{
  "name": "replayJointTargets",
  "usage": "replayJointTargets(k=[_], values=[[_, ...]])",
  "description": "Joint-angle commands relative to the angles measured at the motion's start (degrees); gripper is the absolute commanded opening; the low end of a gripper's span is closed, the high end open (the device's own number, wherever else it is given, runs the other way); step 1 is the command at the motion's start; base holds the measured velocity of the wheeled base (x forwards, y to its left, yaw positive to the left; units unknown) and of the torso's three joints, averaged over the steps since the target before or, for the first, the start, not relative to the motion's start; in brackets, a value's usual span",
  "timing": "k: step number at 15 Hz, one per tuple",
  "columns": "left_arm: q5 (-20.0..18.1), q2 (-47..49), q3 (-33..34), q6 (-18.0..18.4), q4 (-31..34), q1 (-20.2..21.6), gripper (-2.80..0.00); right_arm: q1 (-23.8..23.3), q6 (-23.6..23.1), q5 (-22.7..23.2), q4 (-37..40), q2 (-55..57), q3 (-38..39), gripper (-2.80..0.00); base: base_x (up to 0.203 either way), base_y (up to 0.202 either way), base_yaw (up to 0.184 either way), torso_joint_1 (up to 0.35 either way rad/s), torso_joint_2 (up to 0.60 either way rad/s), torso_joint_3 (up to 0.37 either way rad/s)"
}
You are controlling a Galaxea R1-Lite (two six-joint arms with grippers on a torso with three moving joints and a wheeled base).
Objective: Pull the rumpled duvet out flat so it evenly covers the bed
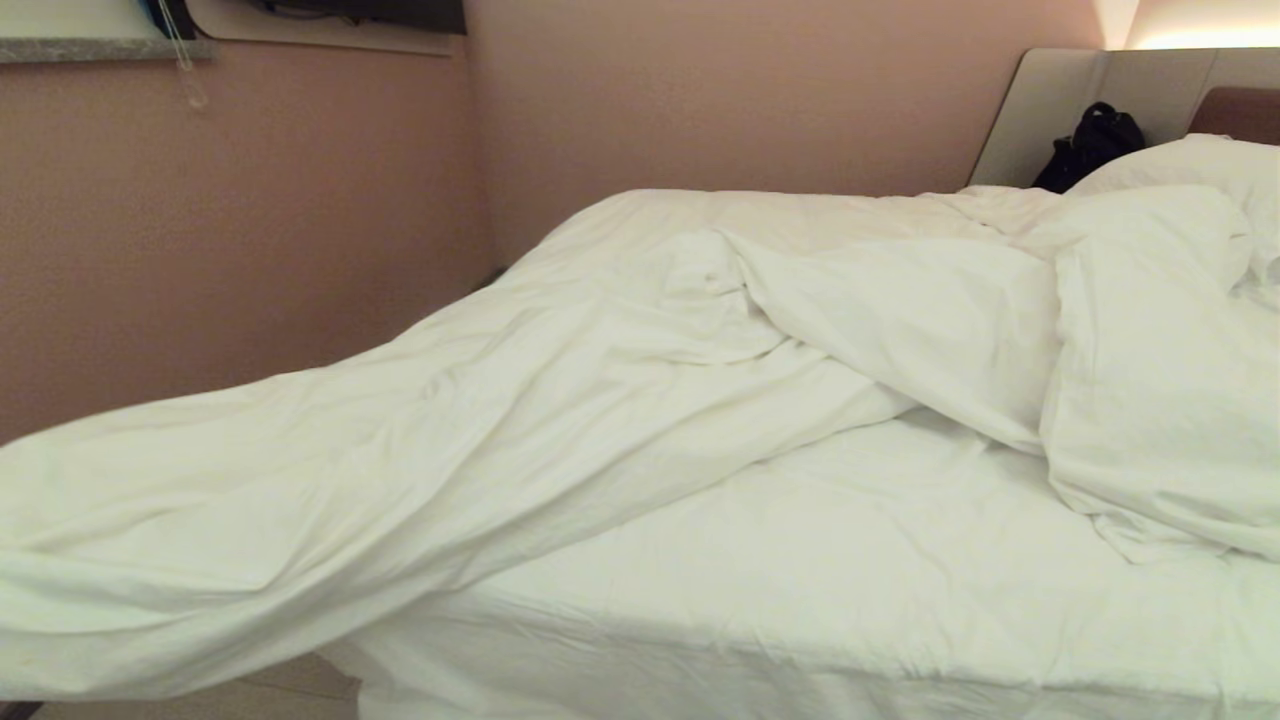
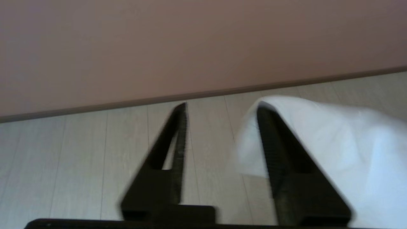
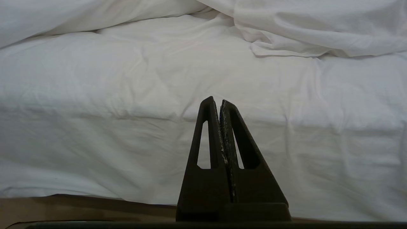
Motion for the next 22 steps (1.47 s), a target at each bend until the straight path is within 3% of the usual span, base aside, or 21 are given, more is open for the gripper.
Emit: replayJointTargets(k=[1, 9, 12, 14, 19, 20, 22], values=[[-0.98, -1.97, 2.02, 0.07, 0.17, 0.05, 0.0, 0.0, 0.02, 0.0, -0.01, 0.07, 0.0, -2.8, 0.0, 0.0, 0.0, 0.0, 0.0, 0.0], [-5.68, -9.48, 6.06, 0.36, 0.23, -0.03, 0.0, 0.0, 0.02, 0.0, -0.01, 0.07, 0.0, -2.8, 0.0, 0.0, 0.0, 0.0, 0.0, 0.0], [-15.66, -13.31, 6.75, -0.06, 0.74, -0.04, 0.0, 0.0, 0.02, 0.0, -0.01, 0.07, 0.0, -2.8, 0.0, 0.0, 0.0, 0.0, 0.0, 0.0], [-22.25, -17.04, 8.5, -2.61, 1.0, -0.04, 0.0, 0.0, 0.02, 0.0, -0.01, 0.07, 0.0, -2.8, 0.0, 0.0, 0.0, 0.0, 0.0, 0.0], [-33.56, -26.94, 14.83, -7.15, 0.46, -0.04, 0.0, 0.0, 0.02, 0.0, -0.01, 0.07, 0.0, -2.8, 0.0, 0.0, 0.0, 0.0, 0.0, 0.0], [-37.88, -28.66, 16.63, -8.32, 0.11, -0.04, -2.8, 0.0, 0.02, 0.0, -0.01, 0.07, 0.0, -2.8, 0.0, 0.0, 0.0, 0.0, 0.0, 0.0], [-41.54, -30.26, 18.1, -10.55, -0.14, -0.04, -2.8, 0.0, 0.02, 0.0, -0.01, 0.07, 0.0, -2.8, 0.0, 0.0, 0.0, 0.0, 0.0, 0.0]])
